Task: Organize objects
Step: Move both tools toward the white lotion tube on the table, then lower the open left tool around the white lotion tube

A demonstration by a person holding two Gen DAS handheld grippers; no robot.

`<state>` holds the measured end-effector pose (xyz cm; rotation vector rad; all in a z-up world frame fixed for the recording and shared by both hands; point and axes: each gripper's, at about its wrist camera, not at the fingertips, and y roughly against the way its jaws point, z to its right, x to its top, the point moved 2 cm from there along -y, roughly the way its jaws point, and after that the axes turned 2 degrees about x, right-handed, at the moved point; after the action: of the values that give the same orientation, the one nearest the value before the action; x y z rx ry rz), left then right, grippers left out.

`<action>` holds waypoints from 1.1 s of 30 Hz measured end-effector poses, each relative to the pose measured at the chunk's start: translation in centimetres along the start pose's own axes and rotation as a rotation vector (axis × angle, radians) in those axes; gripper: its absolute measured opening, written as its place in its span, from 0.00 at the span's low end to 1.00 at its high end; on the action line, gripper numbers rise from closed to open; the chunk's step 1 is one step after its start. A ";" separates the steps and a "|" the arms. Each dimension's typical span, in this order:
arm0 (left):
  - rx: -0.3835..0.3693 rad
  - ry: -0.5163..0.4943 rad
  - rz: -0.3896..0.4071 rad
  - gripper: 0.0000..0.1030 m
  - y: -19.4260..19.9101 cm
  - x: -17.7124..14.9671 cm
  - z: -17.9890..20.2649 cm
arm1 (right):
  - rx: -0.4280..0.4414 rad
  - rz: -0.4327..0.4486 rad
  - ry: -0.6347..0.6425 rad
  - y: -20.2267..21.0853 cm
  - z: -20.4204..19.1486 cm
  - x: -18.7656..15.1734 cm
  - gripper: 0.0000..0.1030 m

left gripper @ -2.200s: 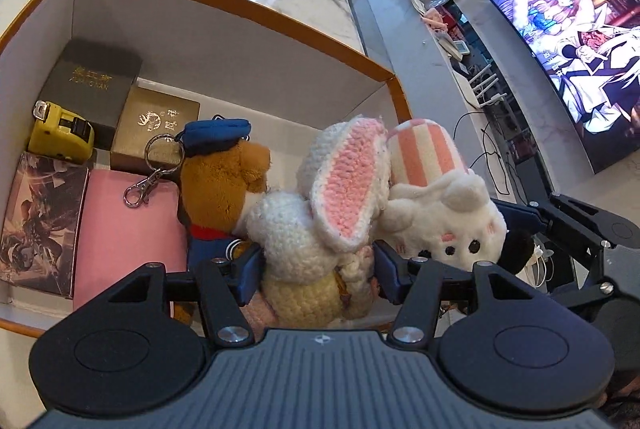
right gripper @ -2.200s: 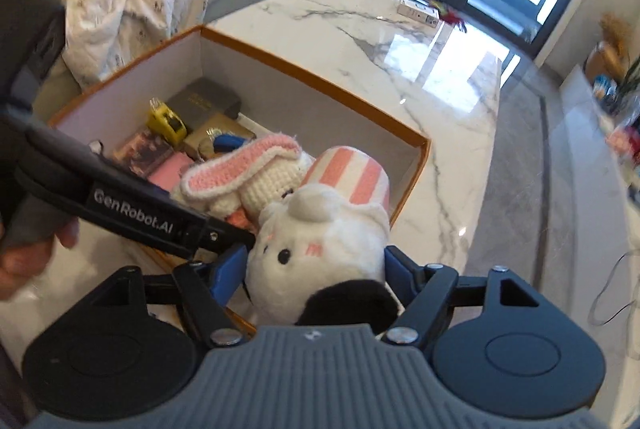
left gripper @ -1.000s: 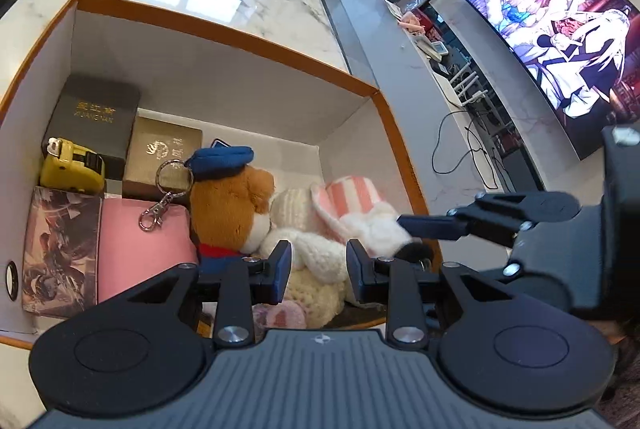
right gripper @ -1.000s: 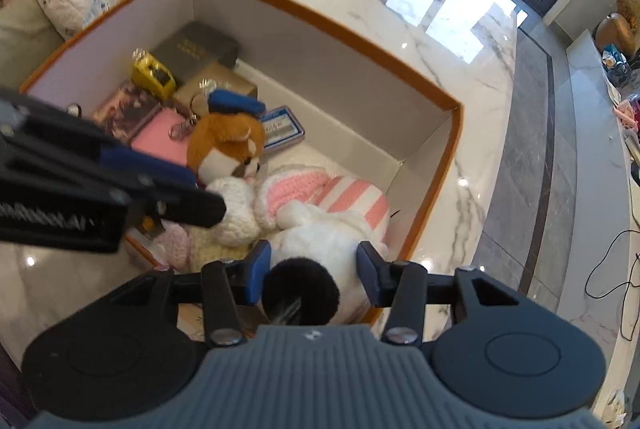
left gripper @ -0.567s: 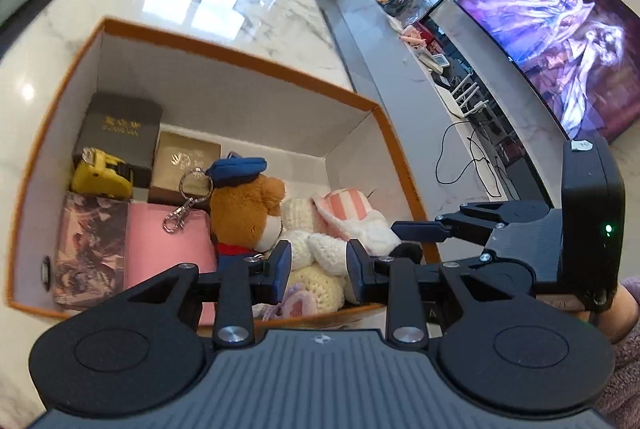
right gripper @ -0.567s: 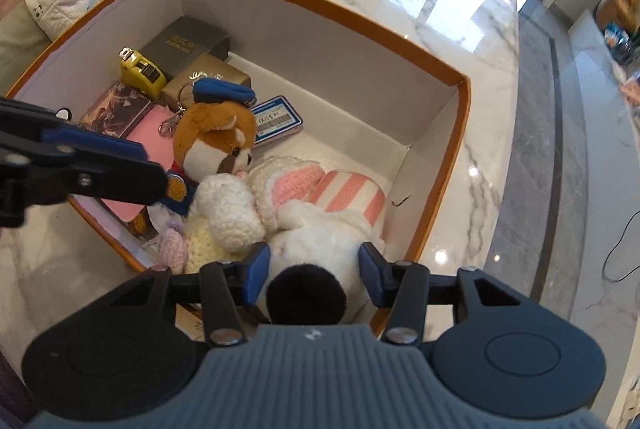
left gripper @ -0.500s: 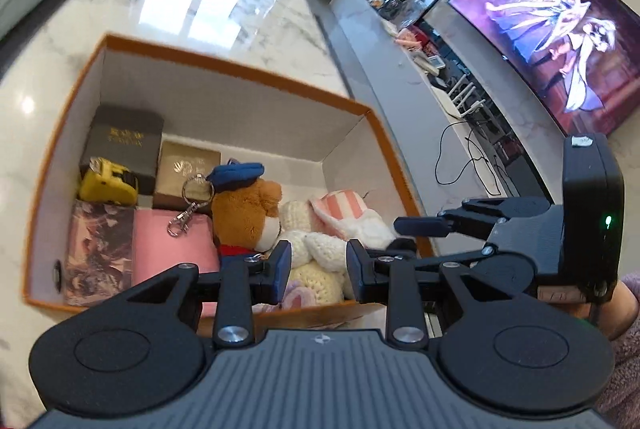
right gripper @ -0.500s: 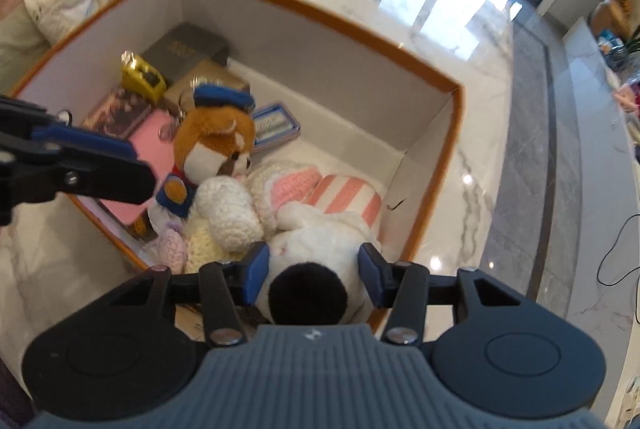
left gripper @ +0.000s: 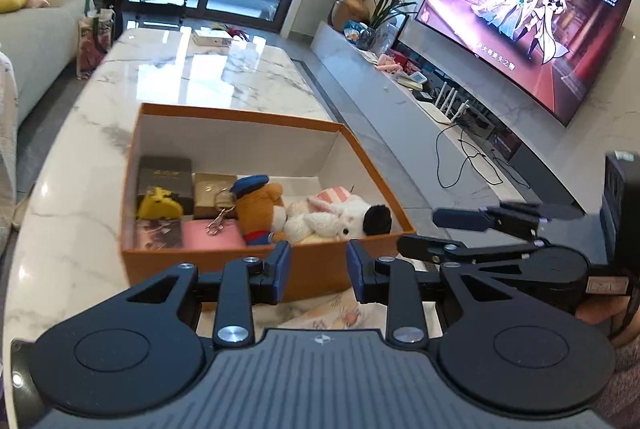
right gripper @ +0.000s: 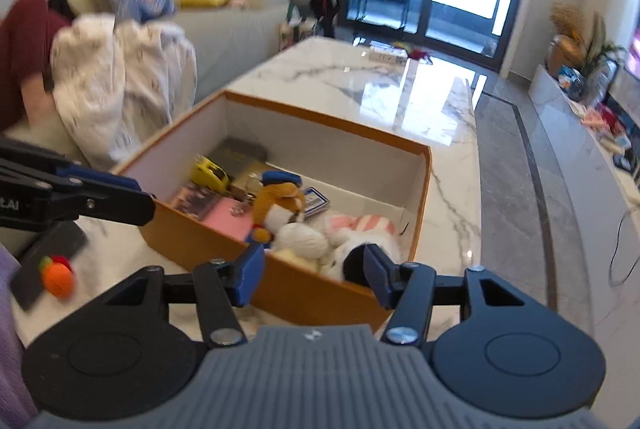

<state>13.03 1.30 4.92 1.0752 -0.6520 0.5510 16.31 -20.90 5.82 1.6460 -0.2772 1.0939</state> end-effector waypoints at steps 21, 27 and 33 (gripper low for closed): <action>0.145 -0.385 -0.025 0.59 -6.1 -11.6 3.7 | -0.106 0.026 -0.310 -2.4 -0.1 -12.9 0.52; 0.205 -0.546 -0.021 0.64 -8.9 -12.8 5.7 | -0.080 0.029 -0.357 -3.8 0.7 -13.1 0.54; 0.242 -0.679 -0.048 0.64 -12.0 -13.7 6.5 | -0.094 0.016 -0.387 -5.0 1.4 -12.7 0.55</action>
<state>10.52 -10.46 -10.14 1.5197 -1.1651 0.2122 13.41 -24.48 -7.11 1.7645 -0.5852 0.7544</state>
